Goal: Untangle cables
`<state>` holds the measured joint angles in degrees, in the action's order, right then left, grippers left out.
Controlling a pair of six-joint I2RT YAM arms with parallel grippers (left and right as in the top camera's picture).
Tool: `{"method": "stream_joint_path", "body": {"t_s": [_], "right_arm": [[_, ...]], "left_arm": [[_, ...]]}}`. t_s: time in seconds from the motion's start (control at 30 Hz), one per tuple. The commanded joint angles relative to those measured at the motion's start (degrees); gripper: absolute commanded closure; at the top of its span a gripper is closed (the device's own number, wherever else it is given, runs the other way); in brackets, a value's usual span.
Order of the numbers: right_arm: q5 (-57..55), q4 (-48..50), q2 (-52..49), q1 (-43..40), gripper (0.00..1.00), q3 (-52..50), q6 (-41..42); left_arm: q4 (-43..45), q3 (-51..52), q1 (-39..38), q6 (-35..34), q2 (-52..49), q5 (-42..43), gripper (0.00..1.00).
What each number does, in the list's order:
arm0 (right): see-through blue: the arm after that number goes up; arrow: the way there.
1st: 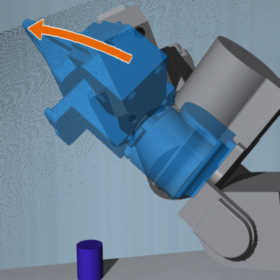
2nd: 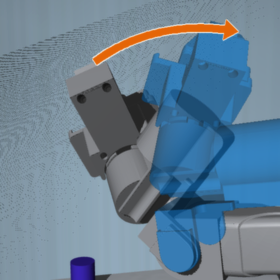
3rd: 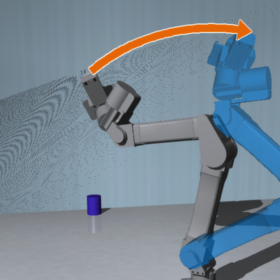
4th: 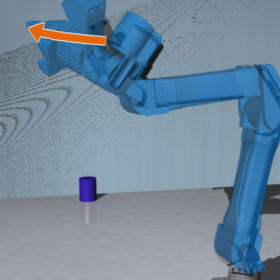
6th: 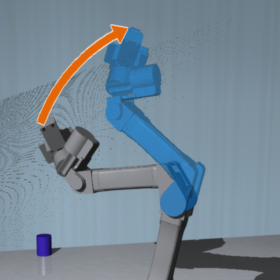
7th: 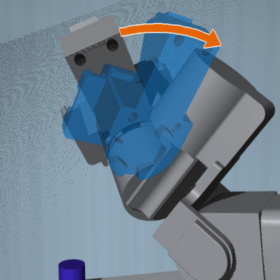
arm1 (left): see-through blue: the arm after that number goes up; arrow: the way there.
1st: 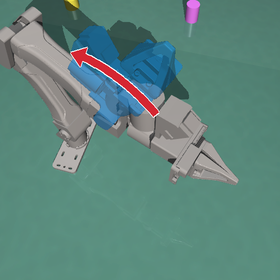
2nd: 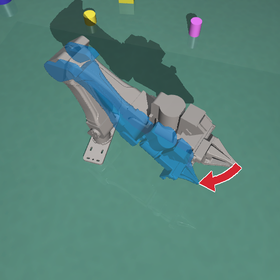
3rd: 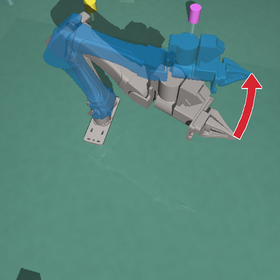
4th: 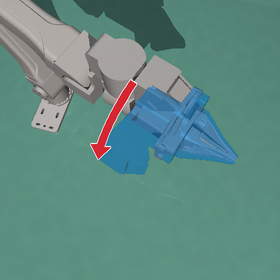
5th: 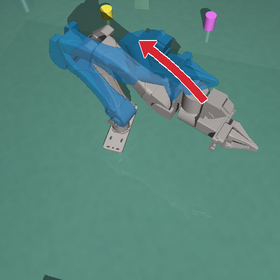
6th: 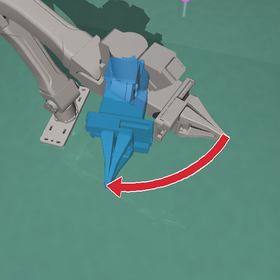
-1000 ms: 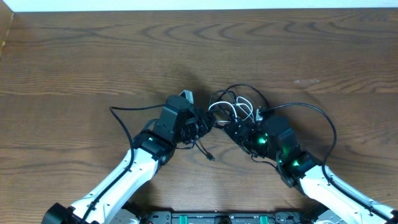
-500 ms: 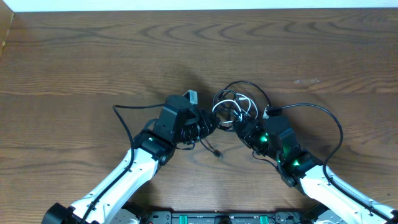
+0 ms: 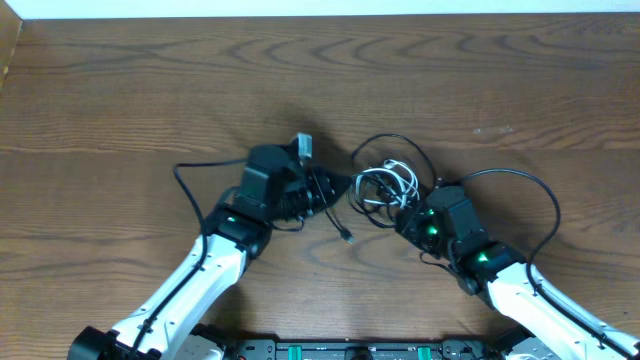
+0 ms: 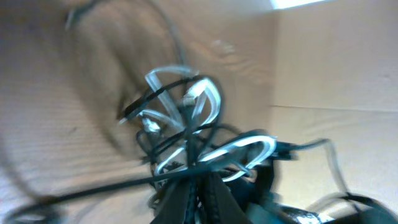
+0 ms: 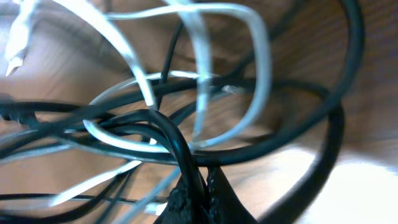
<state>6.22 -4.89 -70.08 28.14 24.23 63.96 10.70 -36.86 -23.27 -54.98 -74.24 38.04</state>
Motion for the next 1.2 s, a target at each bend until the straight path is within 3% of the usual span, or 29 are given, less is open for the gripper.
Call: {"method": "stream_joint_path", "body": {"t_s": [0.0,0.2,0.43,0.5,0.57,0.6,0.63,0.93,1.17], "right_arm": [[-7.89,-3.32,-0.33,-3.39,0.99,-0.76,-2.36],[-9.35,-6.34,-0.33,-8.35,0.99,-0.76,-2.38],[-4.26,-5.03,-0.33,-9.73,0.99,-0.76,-2.86],[0.07,-2.23,-0.33,-9.73,0.99,-0.76,-5.25],[6.19,2.62,-0.33,-9.73,0.99,-0.76,-8.83],[8.94,5.01,-0.33,-9.73,0.99,-0.76,-10.56],[11.58,7.48,-0.33,-9.73,0.99,-0.76,-12.15],[29.77,24.72,-0.33,-9.73,0.99,-0.74,-14.10],[36.28,33.16,-0.33,-9.73,0.99,-0.74,-12.87]], "left_arm": [[4.11,-0.87,3.56,0.90,1.64,7.82,0.92],[9.35,-0.87,8.87,-2.47,3.69,13.05,0.92],[7.82,-0.85,10.05,-2.38,5.22,15.10,0.90],[4.33,-0.85,9.20,-0.13,5.22,15.08,0.67],[-0.59,-0.85,8.66,2.64,5.22,14.60,0.25],[-2.86,-0.85,8.59,3.19,5.22,14.08,0.15],[-5.05,-0.85,8.61,3.54,5.22,13.42,0.12],[-9.18,-0.85,6.78,4.39,5.22,11.06,0.12],[-9.44,-0.85,2.84,4.35,5.18,6.29,0.15]]}}
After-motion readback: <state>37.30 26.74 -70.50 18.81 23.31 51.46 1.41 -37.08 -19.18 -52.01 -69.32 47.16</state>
